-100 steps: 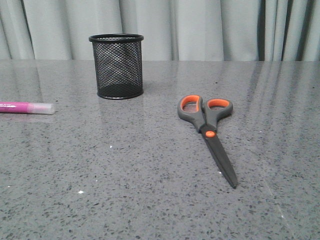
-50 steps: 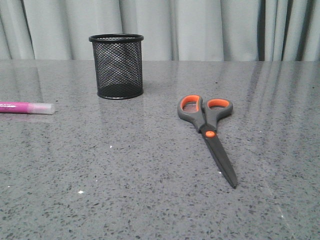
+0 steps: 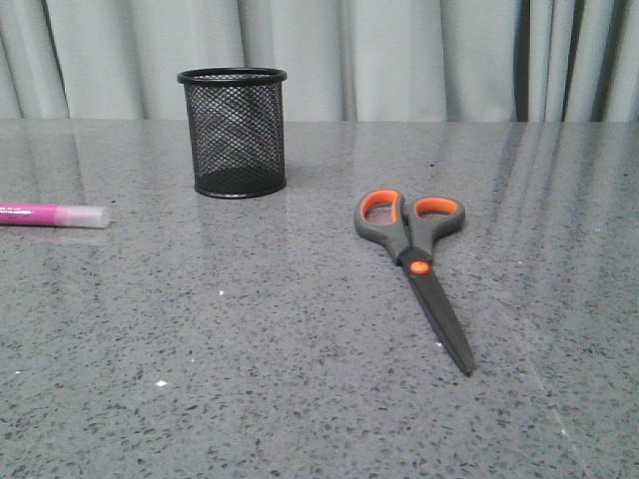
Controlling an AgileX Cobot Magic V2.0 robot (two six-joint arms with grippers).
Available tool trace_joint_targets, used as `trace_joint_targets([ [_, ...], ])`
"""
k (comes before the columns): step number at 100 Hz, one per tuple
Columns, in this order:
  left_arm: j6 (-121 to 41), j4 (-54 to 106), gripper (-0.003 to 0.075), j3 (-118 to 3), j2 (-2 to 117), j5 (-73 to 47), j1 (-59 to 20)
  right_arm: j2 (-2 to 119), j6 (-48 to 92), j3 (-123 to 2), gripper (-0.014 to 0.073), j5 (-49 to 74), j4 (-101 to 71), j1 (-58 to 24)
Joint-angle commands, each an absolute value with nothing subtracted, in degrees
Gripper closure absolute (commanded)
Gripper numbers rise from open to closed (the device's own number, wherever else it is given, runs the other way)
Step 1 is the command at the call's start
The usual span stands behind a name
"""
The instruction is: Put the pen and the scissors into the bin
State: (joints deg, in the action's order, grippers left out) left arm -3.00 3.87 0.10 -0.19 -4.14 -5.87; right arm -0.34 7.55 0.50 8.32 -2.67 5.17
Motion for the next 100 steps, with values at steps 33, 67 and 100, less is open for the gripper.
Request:
trace_joint_targets([
  [33,-2.3,4.1,0.0742,1.4,-1.7,0.3,-6.3,-1.6,7.6,1.6,0.0662,2.1,-2.3,5.4],
  [67,-2.3,17.0,0.0742,1.4,-1.7,0.3,-6.3,-1.6,7.6,1.6,0.0662,0.0,-14.5,5.4],
  [100,-2.3,33.0,0.0742,1.4,-1.7,0.3,-6.3,-1.6,7.6,1.6,0.0662,-3.4,-27.0,5.4],
])
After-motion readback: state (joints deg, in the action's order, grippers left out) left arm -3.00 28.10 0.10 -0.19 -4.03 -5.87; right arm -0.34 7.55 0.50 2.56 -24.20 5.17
